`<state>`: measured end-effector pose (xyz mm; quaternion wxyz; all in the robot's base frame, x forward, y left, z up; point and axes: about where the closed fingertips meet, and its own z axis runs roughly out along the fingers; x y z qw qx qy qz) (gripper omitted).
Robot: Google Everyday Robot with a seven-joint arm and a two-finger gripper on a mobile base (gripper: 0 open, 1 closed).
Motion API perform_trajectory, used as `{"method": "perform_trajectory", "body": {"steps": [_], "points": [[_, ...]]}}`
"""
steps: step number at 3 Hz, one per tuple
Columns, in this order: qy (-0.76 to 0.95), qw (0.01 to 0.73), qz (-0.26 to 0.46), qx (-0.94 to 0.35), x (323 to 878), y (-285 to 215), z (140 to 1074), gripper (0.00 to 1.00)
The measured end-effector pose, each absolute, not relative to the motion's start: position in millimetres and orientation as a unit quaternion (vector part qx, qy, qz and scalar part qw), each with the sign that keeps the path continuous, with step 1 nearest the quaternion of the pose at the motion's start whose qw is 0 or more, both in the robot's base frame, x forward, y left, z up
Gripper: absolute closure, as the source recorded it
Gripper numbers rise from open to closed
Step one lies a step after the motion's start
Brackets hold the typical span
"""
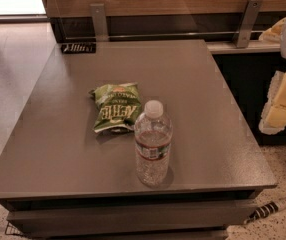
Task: Move green jalapeno chip bag near rxbar chocolate
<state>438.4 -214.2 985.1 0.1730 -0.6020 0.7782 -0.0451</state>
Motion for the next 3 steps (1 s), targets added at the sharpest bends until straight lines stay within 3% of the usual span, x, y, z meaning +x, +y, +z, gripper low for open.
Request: {"method": "perform_trajectory", "body": {"steps": [1,3], "points": [[0.778,0.173,-0.045,-0.602,438,-214,985,0.00],[0.737,0.222,-0.007,-0.639,476,-164,991,0.00]]}}
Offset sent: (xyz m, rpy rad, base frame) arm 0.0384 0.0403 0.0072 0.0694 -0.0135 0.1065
